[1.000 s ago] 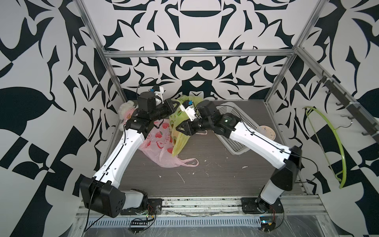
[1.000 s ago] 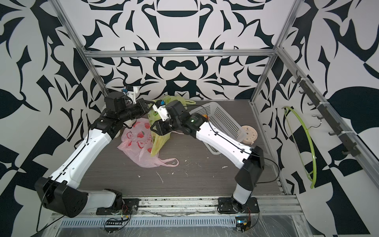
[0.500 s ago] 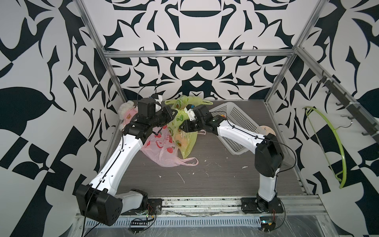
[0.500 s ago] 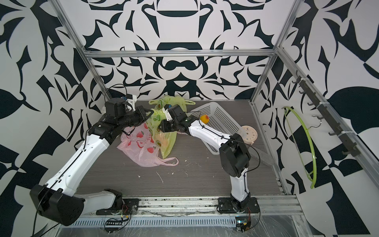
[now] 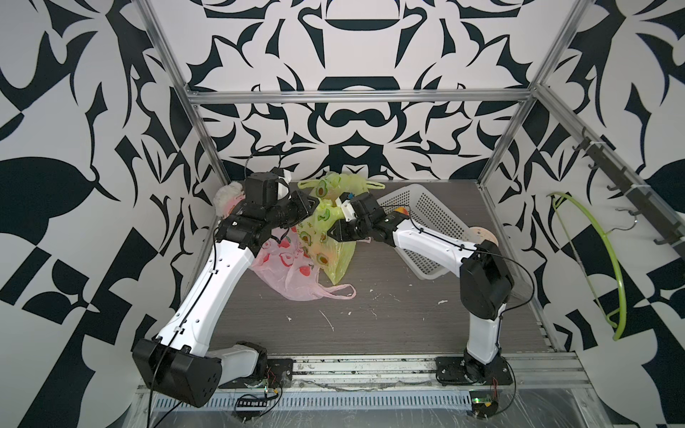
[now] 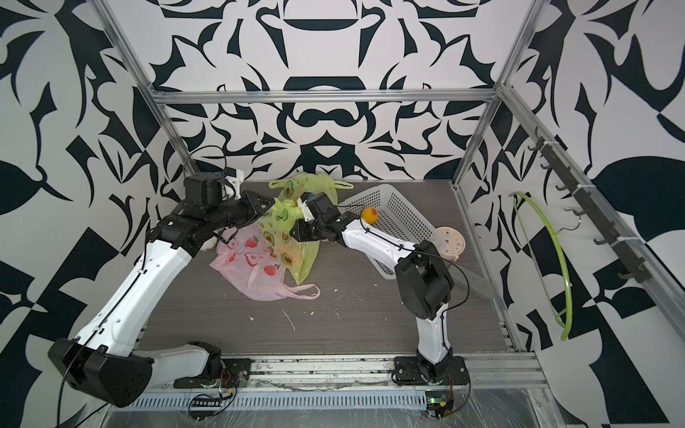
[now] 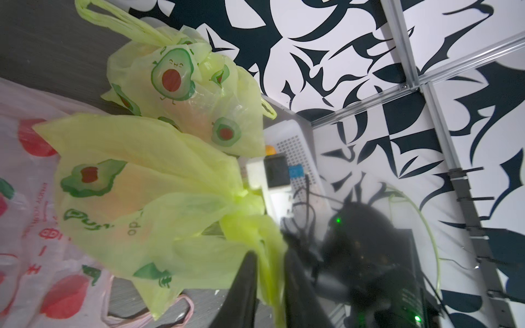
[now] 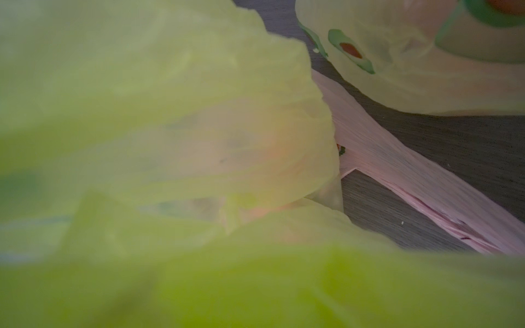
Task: Place the peach into a plastic bag & tie a knot
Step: Tie the plastic bag at the center of the board.
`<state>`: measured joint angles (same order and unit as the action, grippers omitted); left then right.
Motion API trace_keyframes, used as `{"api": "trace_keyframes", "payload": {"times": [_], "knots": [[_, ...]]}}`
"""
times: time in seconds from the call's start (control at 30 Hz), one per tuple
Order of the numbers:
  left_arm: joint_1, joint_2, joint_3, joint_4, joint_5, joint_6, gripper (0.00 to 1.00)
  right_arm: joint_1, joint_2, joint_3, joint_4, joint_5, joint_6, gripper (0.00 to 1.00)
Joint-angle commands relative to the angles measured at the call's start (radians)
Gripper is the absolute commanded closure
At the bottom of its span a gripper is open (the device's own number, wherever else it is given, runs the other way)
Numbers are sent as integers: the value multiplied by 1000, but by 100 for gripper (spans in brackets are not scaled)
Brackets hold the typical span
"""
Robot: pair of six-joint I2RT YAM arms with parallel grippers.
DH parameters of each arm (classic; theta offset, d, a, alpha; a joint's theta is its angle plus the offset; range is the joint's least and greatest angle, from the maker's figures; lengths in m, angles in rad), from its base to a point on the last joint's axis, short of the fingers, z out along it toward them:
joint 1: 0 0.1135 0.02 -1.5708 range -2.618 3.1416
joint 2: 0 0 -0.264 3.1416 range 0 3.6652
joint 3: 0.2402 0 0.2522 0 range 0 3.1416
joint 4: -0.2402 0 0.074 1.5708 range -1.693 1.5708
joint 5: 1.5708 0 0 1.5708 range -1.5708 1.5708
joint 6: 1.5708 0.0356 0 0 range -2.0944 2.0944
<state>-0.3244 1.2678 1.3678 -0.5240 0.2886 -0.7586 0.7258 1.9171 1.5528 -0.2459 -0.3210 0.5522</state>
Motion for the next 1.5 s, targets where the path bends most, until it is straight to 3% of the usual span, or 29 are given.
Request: {"api": "trace_keyframes", "payload": {"times": [0.0, 0.07, 0.17, 0.73, 1.23, 1.47], "knots": [[7, 34, 30, -64, -23, 35, 79, -3, -67, -11, 7, 3, -15, 75], [6, 38, 31, -69, -27, 43, 83, -3, -68, -17, 10, -1, -14, 75], [8, 42, 40, -90, -36, 63, 100, -3, -71, -22, 11, -3, -11, 76], [15, 27, 159, -273, -26, 149, 99, 3, -93, -57, -50, 82, -71, 87], [14, 15, 163, -314, -15, 163, 80, 17, -103, -51, -75, 103, -102, 89], [15, 24, 186, -330, -19, 178, 83, 32, -102, -46, -87, 117, -116, 89]]}}
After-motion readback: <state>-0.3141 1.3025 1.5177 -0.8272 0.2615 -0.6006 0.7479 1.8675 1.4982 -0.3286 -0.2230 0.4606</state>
